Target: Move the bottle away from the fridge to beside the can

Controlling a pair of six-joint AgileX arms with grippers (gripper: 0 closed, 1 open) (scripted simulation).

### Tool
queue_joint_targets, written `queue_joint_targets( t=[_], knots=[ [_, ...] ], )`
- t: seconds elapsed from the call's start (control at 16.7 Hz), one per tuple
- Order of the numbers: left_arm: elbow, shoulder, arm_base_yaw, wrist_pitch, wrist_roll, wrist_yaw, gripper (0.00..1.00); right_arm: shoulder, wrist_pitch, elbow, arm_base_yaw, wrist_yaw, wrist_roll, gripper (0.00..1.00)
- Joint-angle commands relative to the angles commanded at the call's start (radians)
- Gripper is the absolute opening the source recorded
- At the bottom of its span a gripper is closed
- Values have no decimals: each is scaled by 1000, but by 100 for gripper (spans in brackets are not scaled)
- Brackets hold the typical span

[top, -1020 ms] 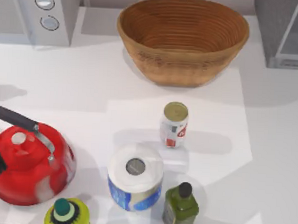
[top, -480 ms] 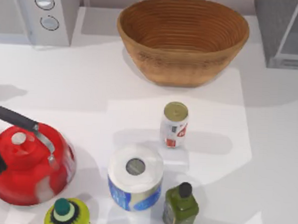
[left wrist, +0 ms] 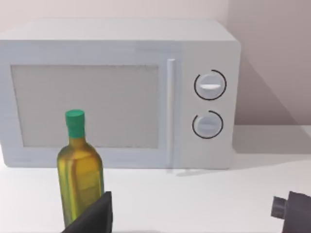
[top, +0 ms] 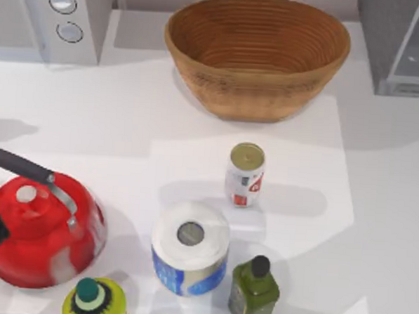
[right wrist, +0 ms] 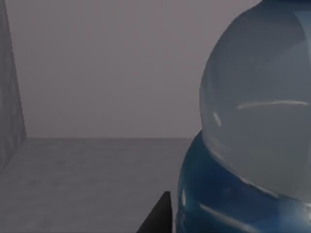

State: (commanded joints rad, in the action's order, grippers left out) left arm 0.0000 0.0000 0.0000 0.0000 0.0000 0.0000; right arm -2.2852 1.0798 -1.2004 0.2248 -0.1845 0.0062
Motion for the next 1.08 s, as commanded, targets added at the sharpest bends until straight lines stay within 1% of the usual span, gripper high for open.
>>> queue_joint_targets(
  t=[0.06, 0.6, 1.08],
  knots=[
    [0, 0, 0, 0, 0, 0, 100, 0, 0, 0, 0, 0, 0, 0],
    [0, 0, 0, 0, 0, 0, 100, 5, -3, 0, 3, 0, 1, 0],
    [0, 0, 0, 0, 0, 0, 100, 131, -156, -25, 3, -2, 3, 0]
  ],
)
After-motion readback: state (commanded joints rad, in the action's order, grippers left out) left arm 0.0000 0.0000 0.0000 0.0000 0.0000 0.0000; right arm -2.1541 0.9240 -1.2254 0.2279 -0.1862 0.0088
